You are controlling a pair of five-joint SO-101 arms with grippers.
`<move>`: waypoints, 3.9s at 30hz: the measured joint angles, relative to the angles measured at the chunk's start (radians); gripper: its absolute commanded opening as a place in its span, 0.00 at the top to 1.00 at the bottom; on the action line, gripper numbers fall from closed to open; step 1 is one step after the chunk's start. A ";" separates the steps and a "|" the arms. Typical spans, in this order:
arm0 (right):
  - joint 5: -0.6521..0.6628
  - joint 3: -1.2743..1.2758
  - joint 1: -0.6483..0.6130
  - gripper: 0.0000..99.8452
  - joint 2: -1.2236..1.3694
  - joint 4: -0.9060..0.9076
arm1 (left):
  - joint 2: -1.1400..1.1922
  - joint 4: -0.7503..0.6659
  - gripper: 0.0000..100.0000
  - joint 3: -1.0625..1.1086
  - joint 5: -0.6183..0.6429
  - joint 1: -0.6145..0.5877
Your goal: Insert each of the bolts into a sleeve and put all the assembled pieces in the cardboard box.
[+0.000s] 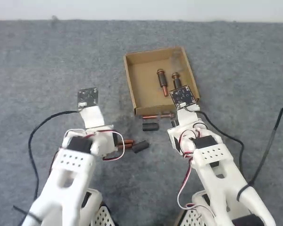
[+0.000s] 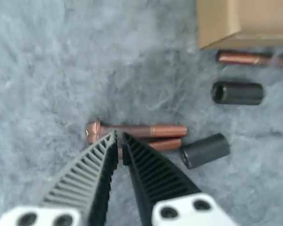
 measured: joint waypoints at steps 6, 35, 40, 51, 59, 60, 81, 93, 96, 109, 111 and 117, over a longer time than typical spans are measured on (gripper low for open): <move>0.000 0.000 0.000 0.99 0.000 0.000 | 0.133 0.000 0.99 -0.023 -0.054 0.000; 0.000 0.000 0.000 0.99 0.000 0.000 | 0.330 -0.126 0.99 -0.043 -0.069 0.002; 0.000 0.000 0.000 0.99 0.000 0.000 | 0.331 -0.224 0.99 -0.041 -0.068 -0.012; 0.000 0.000 0.000 0.99 0.000 0.000 | 0.336 -0.408 0.99 -0.020 0.046 -0.060; 0.000 0.000 0.000 0.99 0.000 0.000 | 0.336 -0.411 0.99 -0.020 0.107 -0.060; 0.000 0.000 0.000 0.99 0.000 0.000 | 0.336 -0.411 0.99 -0.020 0.117 -0.060; 0.000 0.000 0.000 0.99 0.000 0.000 | 0.336 -0.288 0.80 -0.095 0.358 -0.038; 0.000 0.000 0.000 0.99 0.000 0.000 | 0.347 -0.288 0.80 -0.097 0.365 -0.038; 0.000 0.000 0.000 0.99 0.000 0.000 | 0.417 -0.287 0.80 -0.104 0.404 -0.038; 0.000 0.000 0.000 0.99 0.000 0.000 | 0.644 -0.216 0.95 -0.285 0.451 -0.075; 0.000 0.000 0.000 0.99 0.000 0.000 | 0.644 -0.216 0.99 -0.285 0.451 -0.075; 0.000 0.000 0.000 0.99 0.000 0.000 | 0.644 -0.216 0.99 -0.293 0.419 -0.078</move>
